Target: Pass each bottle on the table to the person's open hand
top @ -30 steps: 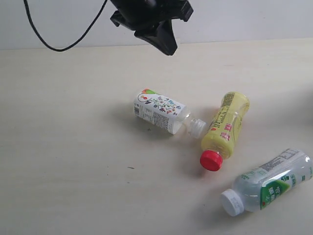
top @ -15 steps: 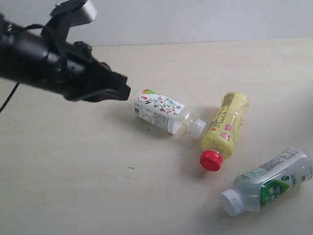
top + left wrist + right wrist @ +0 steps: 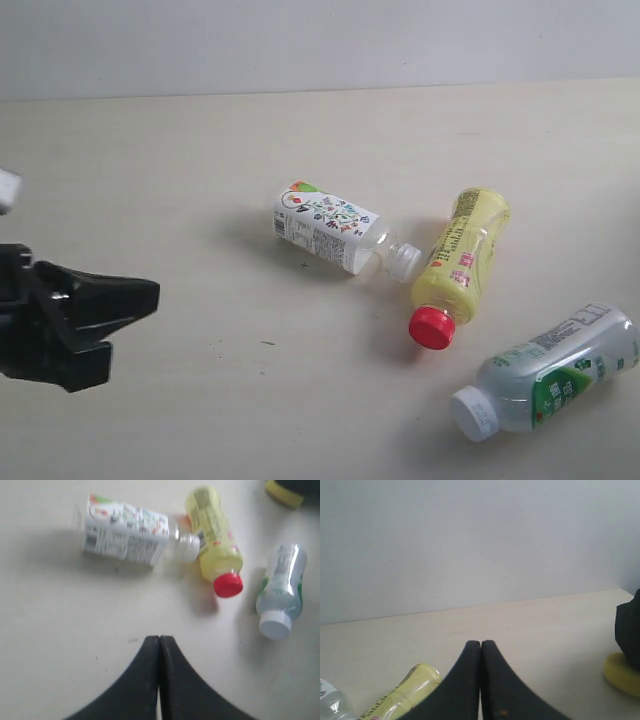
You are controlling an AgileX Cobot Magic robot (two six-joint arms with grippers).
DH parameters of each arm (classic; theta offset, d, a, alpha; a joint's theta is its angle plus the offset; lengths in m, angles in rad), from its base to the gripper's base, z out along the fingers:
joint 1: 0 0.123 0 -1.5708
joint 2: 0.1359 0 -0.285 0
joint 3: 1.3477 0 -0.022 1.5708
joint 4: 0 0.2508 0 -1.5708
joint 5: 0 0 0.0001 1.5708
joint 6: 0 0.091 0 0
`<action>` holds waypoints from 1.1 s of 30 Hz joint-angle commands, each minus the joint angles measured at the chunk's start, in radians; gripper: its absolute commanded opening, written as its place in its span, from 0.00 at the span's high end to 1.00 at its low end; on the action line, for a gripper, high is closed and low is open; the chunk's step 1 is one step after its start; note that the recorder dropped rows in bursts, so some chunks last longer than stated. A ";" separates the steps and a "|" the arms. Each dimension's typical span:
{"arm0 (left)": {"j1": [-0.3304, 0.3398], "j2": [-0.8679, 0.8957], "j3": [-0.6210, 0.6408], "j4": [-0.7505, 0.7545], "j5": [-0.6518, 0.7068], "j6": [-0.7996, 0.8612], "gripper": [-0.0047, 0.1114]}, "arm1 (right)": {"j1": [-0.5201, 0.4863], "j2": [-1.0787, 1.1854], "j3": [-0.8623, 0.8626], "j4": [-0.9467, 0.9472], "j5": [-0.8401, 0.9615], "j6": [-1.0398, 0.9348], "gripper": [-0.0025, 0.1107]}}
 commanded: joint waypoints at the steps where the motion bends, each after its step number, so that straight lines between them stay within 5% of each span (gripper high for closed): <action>1: -0.005 -0.270 0.075 -0.141 -0.001 0.218 0.95 | 0.003 -0.003 0.004 -0.006 -0.008 -0.003 0.98; 10: -0.005 -0.592 0.184 -0.141 0.087 0.221 0.95 | 0.003 -0.003 0.004 -0.006 -0.008 -0.003 0.98; 21: -0.005 -0.660 0.289 -0.141 0.090 0.242 0.95 | 0.003 -0.003 0.004 -0.006 -0.008 -0.003 0.98; 27: -0.005 -0.725 0.294 -0.141 0.275 0.362 0.95 | 0.003 -0.003 0.004 -0.006 -0.008 -0.001 0.98; 33: -0.005 -0.763 0.318 -0.141 0.259 0.342 0.95 | 0.003 -0.003 0.004 -0.006 -0.008 -0.003 0.98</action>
